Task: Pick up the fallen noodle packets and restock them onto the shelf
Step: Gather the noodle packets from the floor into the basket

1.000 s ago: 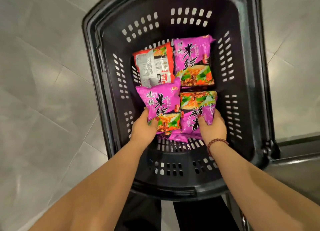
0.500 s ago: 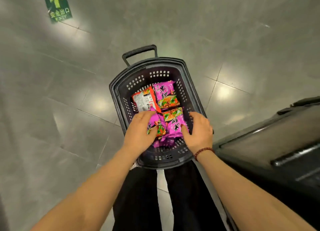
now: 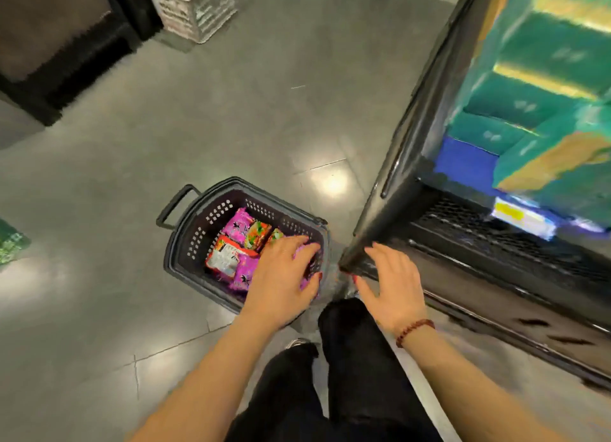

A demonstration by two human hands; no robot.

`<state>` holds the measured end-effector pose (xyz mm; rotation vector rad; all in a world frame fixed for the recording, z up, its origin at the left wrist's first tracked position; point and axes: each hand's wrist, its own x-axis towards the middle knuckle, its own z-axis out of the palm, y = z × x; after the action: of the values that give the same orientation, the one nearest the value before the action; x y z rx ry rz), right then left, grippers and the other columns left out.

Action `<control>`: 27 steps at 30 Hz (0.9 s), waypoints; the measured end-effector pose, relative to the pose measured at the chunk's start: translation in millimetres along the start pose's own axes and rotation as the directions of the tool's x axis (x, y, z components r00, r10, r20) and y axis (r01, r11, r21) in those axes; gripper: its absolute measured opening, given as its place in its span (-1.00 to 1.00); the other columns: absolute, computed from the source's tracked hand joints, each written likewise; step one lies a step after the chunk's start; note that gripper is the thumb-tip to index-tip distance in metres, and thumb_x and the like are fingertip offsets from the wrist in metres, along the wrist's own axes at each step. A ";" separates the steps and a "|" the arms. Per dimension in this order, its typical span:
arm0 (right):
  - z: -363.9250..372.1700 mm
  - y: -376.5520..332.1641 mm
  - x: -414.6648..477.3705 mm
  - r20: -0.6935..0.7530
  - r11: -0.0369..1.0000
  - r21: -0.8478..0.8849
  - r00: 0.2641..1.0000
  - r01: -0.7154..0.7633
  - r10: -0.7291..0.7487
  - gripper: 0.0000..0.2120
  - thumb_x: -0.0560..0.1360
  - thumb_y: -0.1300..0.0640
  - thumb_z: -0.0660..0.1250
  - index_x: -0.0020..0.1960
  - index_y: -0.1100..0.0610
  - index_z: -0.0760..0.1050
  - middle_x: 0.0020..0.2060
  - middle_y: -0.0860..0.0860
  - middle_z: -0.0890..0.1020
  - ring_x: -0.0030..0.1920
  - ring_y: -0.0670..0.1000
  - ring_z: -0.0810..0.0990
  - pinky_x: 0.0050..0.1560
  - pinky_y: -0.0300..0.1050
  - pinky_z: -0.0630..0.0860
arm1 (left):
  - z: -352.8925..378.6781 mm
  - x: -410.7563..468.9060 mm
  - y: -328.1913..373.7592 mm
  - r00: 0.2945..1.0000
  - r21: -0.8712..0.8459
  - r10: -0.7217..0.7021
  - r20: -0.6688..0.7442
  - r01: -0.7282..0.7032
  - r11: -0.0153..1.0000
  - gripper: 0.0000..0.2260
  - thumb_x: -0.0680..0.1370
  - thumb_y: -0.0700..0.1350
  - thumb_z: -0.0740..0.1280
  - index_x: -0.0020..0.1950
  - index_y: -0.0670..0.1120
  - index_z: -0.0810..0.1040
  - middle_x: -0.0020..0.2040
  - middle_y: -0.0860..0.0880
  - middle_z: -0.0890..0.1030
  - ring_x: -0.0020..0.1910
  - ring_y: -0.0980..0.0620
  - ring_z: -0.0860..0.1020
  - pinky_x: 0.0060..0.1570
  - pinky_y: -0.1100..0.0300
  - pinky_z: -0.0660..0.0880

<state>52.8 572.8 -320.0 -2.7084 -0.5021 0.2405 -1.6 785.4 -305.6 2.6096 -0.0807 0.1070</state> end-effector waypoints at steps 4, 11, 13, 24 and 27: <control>-22.1 33.2 -60.5 -0.061 0.976 -0.005 0.974 -0.217 0.216 -0.46 0.44 -0.17 0.20 0.31 0.09 0.47 0.28 0.06 0.53 0.29 0.14 0.47 0.28 0.07 0.39 | 10.0 23.5 41.7 0.949 0.048 0.265 0.170 -0.276 0.960 -0.53 0.43 0.07 0.25 0.28 -0.11 0.52 0.20 -0.16 0.55 0.16 -0.19 0.53 0.09 -0.03 0.53; -62.3 103.8 -181.6 -0.220 0.832 0.122 0.803 -0.541 0.554 -0.49 0.49 -0.06 0.36 0.38 0.08 0.41 0.34 0.01 0.46 0.36 0.09 0.37 0.34 0.03 0.28 | 49.8 53.1 168.4 0.710 0.013 0.631 0.313 -0.667 0.745 -0.55 0.42 0.00 0.32 0.29 -0.09 0.43 0.20 -0.19 0.54 0.16 -0.23 0.53 0.02 -0.08 0.56; -75.7 129.3 -226.3 -0.277 0.779 0.158 0.730 -0.607 0.625 -0.48 0.49 -0.08 0.35 0.39 0.07 0.40 0.34 0.01 0.46 0.36 0.08 0.37 0.33 0.00 0.29 | 70.6 49.4 218.1 0.626 -0.001 0.707 0.330 -0.749 0.663 -0.54 0.41 -0.03 0.36 0.28 -0.11 0.48 0.20 -0.19 0.54 0.16 -0.22 0.53 0.01 -0.06 0.56; -149.0 270.2 -521.7 -0.361 0.480 0.193 0.393 -0.855 0.846 -0.54 0.49 -0.07 0.33 0.33 0.07 0.41 0.22 0.04 0.51 0.26 0.12 0.43 0.20 0.04 0.41 | 219.8 -61.7 523.6 0.205 -0.186 0.890 0.408 -0.936 0.300 -0.52 0.40 0.02 0.43 0.28 -0.10 0.54 0.18 -0.12 0.58 0.14 -0.18 0.55 0.03 -0.03 0.56; -162.2 293.5 -581.7 -0.376 0.389 0.206 0.295 -0.898 0.879 -0.56 0.44 -0.06 0.40 0.26 0.10 0.48 0.16 0.06 0.56 0.17 0.15 0.51 0.11 0.02 0.46 | 249.1 -94.1 586.5 0.076 -0.242 0.900 0.430 -0.950 0.195 -0.52 0.43 0.06 0.39 0.31 -0.09 0.53 0.18 -0.12 0.57 0.16 -0.17 0.54 0.07 -0.05 0.55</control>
<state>-354.5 46.7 -229.5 -2.6145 1.2461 -0.1226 -126.0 157.4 -234.6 2.0855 -2.0417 -0.1331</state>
